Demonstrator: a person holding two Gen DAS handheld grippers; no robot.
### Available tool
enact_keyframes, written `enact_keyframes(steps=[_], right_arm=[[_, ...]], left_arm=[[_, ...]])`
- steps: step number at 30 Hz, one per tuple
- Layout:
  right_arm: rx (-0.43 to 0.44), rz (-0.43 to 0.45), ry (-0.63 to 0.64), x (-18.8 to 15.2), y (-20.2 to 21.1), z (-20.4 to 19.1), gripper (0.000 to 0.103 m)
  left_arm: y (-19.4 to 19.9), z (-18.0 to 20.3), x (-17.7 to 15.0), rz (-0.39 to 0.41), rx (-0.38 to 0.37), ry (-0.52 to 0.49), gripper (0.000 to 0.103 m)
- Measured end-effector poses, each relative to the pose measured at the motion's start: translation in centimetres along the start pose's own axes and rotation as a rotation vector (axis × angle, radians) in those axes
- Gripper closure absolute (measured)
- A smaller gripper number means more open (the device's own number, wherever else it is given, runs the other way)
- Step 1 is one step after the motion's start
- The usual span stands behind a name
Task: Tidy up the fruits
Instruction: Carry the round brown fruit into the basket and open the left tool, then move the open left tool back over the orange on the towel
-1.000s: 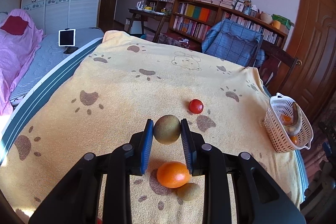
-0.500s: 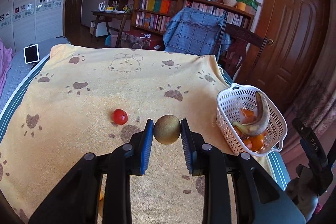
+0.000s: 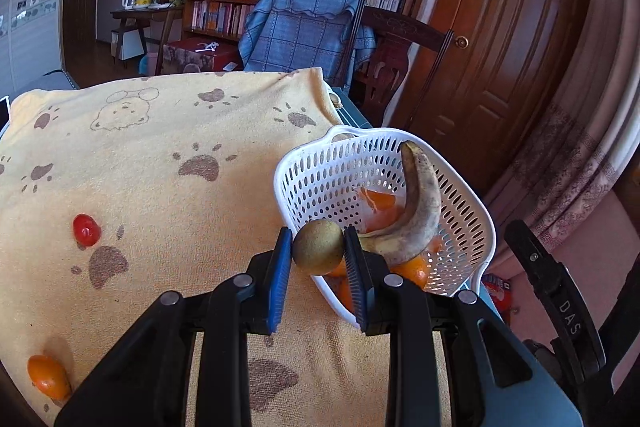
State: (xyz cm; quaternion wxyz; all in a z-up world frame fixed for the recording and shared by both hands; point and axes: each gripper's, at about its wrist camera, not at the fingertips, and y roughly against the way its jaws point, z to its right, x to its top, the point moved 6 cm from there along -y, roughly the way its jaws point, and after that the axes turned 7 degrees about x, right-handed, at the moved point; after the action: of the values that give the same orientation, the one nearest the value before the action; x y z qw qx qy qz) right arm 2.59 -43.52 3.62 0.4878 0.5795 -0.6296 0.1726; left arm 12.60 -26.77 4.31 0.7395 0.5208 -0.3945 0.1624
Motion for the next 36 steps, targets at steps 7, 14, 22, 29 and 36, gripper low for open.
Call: enact_keyframes(steps=[7, 14, 22, 29, 36], right_arm=[[0.003, -0.01, -0.005, -0.1, -0.3, 0.1, 0.003], [0.004, -0.01, -0.001, -0.2, -0.4, -0.1, 0.003], [0.006, -0.009, 0.007, -0.3, -0.4, -0.1, 0.003], [0.008, -0.002, 0.018, -0.3, -0.4, -0.2, 0.003], [0.01, 0.015, 0.047, -0.2, -0.1, -0.8, 0.003]], left_arm=[[-1.7, 1.6, -0.9, -0.03, -0.037, -0.029, 0.076], [-1.5, 1.4, -0.9, -0.026, -0.091, -0.017, 0.069], [0.3, 0.5, -0.3, 0.031, -0.117, 0.023, 0.02], [0.5, -3.1, 0.0, 0.05, -0.052, 0.13, 0.02], [1.7, -4.8, 0.1, 0.122, 0.1, 0.097, 0.02]])
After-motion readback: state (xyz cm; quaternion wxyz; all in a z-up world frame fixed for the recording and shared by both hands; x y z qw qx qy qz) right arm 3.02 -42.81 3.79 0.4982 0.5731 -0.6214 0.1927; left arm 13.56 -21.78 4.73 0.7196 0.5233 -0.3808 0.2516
